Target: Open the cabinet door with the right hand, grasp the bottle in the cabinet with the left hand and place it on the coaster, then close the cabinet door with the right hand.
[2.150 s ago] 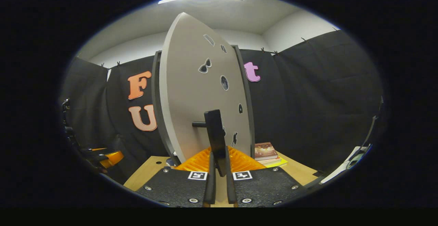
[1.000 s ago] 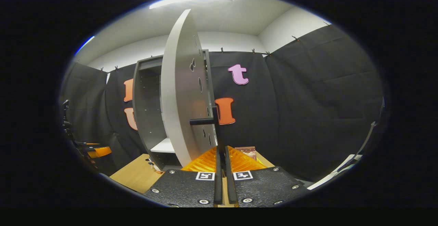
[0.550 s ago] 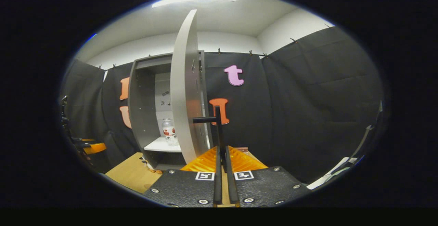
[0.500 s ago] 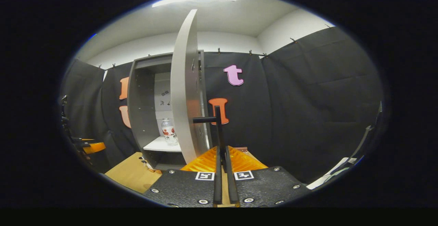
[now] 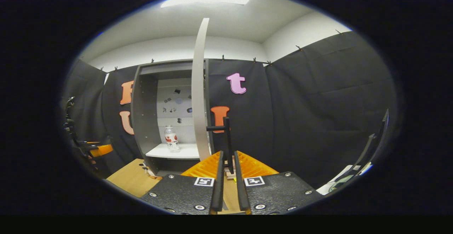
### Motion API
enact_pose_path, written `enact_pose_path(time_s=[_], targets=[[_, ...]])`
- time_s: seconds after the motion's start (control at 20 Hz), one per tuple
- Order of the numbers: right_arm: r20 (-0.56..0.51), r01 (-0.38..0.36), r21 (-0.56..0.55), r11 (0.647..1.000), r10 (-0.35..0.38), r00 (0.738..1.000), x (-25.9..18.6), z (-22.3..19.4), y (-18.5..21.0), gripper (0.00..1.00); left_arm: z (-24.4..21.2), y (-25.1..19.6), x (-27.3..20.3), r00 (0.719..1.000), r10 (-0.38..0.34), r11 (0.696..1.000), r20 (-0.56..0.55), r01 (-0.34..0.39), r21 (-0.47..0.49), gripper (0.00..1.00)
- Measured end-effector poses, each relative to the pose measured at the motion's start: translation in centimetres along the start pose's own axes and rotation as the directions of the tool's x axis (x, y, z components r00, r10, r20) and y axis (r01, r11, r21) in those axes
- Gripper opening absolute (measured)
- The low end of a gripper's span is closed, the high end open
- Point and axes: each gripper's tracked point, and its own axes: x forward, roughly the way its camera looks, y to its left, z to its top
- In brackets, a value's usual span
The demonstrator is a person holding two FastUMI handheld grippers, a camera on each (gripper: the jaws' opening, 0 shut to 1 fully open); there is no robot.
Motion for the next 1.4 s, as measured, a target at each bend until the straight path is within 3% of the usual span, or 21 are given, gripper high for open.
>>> enact_pose_path(time_s=[0.05, 0.15, 0.2, 0.35, 0.5, 0.6, 0.7, 0.75, 0.8, 1.0, 1.05, 1.1, 1.25, 1.4], targets=[[0.013, 0.0, -0.004, 1.0, 0.0, 1.0, -0.8, 0.3, 0.4, 0.18, 0.1, -0.2, 0.5, 1.0, -0.005, 1.0, 0.0, 0.005, -0.002, 0.97], [0.033, -0.006, 0.004, 1.0, 0.006, 0.999, -2.3, 1.2, 1.6, 0.19, 0.1, -0.7, 1.6, 1.0, -0.017, 1.0, -0.003, 0.017, 0.0, 0.97], [0.051, -0.011, 0.008, 1.0, 0.01, 0.999, -3.0, 1.9, 2.3, 0.27, 0.0, -1.0, 2.3, 1.0, -0.024, 1.0, -0.004, 0.024, 0.0, 0.97], [0.081, -0.039, 0.038, 0.999, 0.036, 0.996, -4.3, 2.8, 5.1, 0.25, 0.1, -2.5, 5.0, 0.998, -0.062, 0.998, 0.01, 0.062, 0.004, 0.96], [0.094, -0.04, 0.079, 0.996, 0.033, 0.995, -4.3, 2.8, 7.4, 0.4, 0.3, -4.2, 8.8, 0.994, -0.106, 0.994, 0.026, 0.106, 0.006, 0.96], [0.107, -0.063, 0.107, 0.992, 0.051, 0.993, -4.1, 3.0, 9.4, 0.56, 0.8, -5.5, 11.4, 0.989, -0.145, 0.989, 0.042, 0.145, 0.001, 0.96], [0.108, -0.072, 0.112, 0.991, 0.06, 0.992, -3.4, 2.7, 11.2, 0.59, 1.2, -6.6, 14.5, 0.983, -0.176, 0.984, 0.048, 0.176, 0.011, 0.96], [0.099, -0.065, 0.103, 0.993, 0.055, 0.994, -2.9, 2.1, 11.8, 0.76, 1.2, -7.3, 15.8, 0.98, -0.195, 0.981, 0.048, 0.195, 0.011, 0.96], [0.086, -0.058, 0.085, 0.995, 0.051, 0.995, -2.3, 1.8, 12.4, 0.74, 1.3, -7.9, 17.3, 0.977, -0.21, 0.978, 0.046, 0.21, 0.01, 0.96], [0.05, -0.043, 0.066, 0.997, 0.04, 0.998, 0.6, 0.9, 15.2, 0.81, 1.0, -9.7, 22.4, 0.97, -0.24, 0.971, 0.047, 0.24, 0.023, 0.96], [0.051, -0.045, 0.063, 0.997, 0.041, 0.998, 1.2, 0.9, 15.7, 0.87, 0.8, -9.7, 23.6, 0.971, -0.235, 0.972, 0.047, 0.234, 0.022, 0.96], [0.048, -0.041, 0.056, 0.998, 0.038, 0.998, 1.8, 0.8, 16.0, 0.82, 0.5, -10.0, 24.7, 0.969, -0.244, 0.97, 0.044, 0.244, 0.015, 0.97], [0.029, -0.028, 0.068, 0.997, 0.026, 0.999, 3.7, 0.0, 16.7, 0.87, -0.2, -10.5, 27.3, 0.966, -0.257, 0.966, 0.034, 0.257, 0.02, 0.97], [0.021, -0.018, 0.088, 0.996, 0.016, 1.0, 5.0, -0.3, 17.2, 0.83, -0.2, -10.9, 29.2, 0.963, -0.266, 0.964, 0.038, 0.265, 0.033, 0.96]])
